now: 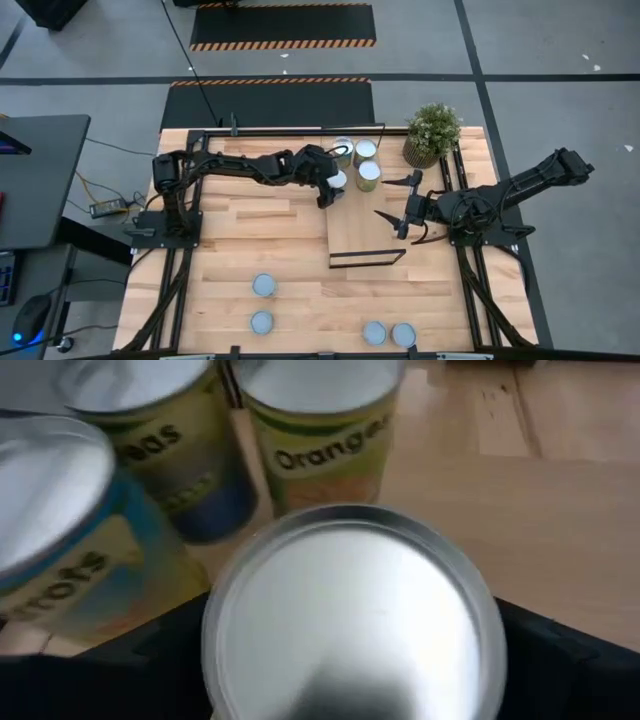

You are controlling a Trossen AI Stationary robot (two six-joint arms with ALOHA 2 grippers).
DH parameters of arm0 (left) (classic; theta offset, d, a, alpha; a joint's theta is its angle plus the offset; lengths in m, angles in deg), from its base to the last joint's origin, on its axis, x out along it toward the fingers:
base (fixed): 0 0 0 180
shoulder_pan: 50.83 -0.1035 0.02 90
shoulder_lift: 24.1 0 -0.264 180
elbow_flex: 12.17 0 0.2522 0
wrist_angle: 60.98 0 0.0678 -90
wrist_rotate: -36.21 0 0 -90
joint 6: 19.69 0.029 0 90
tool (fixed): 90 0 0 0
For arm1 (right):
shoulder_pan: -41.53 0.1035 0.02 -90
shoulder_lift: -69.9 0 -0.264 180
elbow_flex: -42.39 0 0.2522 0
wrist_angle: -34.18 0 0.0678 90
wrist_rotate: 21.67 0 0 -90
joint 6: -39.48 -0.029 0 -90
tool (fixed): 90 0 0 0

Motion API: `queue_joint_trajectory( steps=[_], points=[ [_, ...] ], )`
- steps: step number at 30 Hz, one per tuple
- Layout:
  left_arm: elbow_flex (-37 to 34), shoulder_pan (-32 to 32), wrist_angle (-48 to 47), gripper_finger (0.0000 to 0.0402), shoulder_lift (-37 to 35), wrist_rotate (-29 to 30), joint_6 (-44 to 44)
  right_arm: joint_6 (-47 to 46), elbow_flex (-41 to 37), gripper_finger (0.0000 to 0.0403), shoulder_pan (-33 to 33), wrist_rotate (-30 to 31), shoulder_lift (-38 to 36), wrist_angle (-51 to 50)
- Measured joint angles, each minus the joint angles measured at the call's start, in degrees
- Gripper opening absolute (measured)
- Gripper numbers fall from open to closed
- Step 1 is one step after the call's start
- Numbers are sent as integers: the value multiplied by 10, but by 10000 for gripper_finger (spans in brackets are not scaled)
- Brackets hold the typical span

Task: Pick and place cans onto a shelf
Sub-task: Put the canned peaches on the shelf

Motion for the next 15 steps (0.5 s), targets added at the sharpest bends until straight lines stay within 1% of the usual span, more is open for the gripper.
queue_joint_trajectory(
  steps=[5,15],
  points=[
    [0,4,-1,354,7,7,4,-1,0,389,0,0,0,0],
    [0,9,22,354,3,24,56,-6,0,389,0,-2,1,0]
  ],
)
